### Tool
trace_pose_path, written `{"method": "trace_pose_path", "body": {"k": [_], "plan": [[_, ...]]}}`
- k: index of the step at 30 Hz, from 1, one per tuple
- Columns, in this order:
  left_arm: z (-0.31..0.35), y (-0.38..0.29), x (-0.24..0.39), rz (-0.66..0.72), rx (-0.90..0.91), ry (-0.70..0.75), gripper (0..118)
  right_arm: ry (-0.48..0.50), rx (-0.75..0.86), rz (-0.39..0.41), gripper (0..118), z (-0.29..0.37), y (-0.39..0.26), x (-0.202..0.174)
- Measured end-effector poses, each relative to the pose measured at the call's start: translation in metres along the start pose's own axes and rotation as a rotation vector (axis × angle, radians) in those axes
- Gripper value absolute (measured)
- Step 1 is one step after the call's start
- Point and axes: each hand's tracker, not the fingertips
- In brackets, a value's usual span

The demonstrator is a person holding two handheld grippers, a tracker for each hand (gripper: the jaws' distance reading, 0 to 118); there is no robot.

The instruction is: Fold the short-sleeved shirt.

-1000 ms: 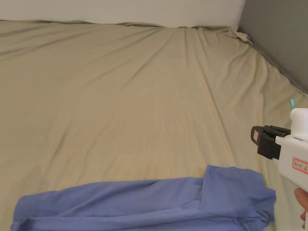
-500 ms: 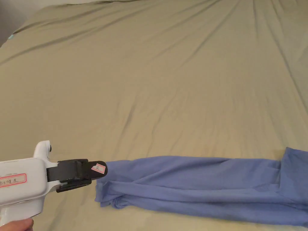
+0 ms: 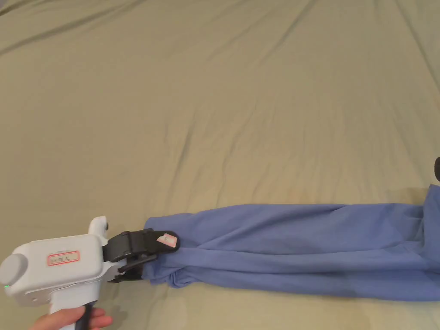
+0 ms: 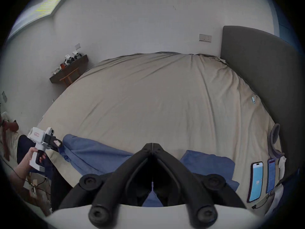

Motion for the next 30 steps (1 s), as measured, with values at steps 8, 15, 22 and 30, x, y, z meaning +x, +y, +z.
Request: {"method": "trace_pose_path", "body": {"k": [8,15,22,30], "plan": [[-0.041,-0.003,-0.002,-0.046,0.045,0.027,12,-0.012,-0.022,-0.003,2,0.0,-0.002,0.011],[0.021,-0.003,0.023,-0.113,0.113,0.112,12,-0.041,-0.001,-0.016,2,0.011,-0.001,0.025],[0.089,0.006,0.049,-0.158,0.261,0.419,12,-0.03,0.015,-0.043,2,0.013,-0.007,0.035],[-0.031,-0.034,0.177,-0.678,0.051,1.1,12,-0.02,0.029,-0.08,2,0.014,-0.014,0.047]]}}
